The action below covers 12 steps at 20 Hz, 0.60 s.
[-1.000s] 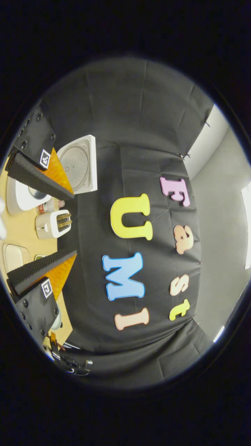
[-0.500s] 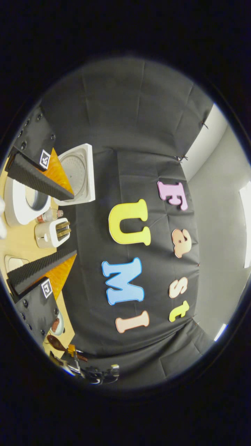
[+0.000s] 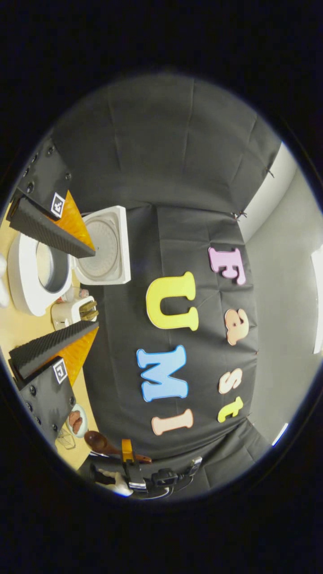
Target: Close the left gripper, press the button to open the rice cooker; take a wooden spoon from the chopstick holder with the right hand, scoop a spoonful of rice and pour it into the rice cooker, then put the wooden spoon back into the chopstick holder.
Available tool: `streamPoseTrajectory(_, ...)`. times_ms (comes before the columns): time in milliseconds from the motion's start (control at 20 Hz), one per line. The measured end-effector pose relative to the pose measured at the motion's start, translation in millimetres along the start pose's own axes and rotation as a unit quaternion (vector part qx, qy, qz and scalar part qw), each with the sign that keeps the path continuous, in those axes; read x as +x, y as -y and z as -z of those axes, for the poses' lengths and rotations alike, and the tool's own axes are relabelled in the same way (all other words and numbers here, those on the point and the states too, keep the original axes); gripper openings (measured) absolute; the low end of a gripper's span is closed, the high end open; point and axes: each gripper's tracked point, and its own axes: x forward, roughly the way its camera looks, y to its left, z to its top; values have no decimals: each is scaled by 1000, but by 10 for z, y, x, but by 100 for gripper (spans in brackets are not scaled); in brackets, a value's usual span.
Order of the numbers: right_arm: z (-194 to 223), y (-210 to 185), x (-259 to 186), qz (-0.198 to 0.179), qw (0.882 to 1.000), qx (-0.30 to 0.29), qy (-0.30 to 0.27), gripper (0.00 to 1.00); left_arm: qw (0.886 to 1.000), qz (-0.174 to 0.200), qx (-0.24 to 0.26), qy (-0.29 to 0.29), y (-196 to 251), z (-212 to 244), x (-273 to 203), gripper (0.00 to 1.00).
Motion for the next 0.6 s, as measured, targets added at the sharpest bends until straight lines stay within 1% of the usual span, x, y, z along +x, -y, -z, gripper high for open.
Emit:
streamPoseTrajectory(150, 207, -490, 4, -31, 999, -32, -14, 17, 1000, -5, -10, 0, -105, 8, -20, 96)
streamPoseTrajectory(400, 810, -947, 99, -52, 992, -106, -46, 17, 1000, -18, 4, -4, -249, 106, -49, 96)
streamPoseTrajectory(450, 930, -997, 131, -54, 989, -128, -51, 17, 1000, -19, 3, -4, -263, 115, -65, 96)
streamPoseTrajectory(500, 1033, -1035, 163, -54, 985, -154, -53, 17, 1000, -20, 2, -4, -283, 132, -78, 99)
streamPoseTrajectory(600, 1316, -1069, 233, -55, 975, -207, -66, 17, 1000, -24, 3, -4, -330, 154, -89, 99)
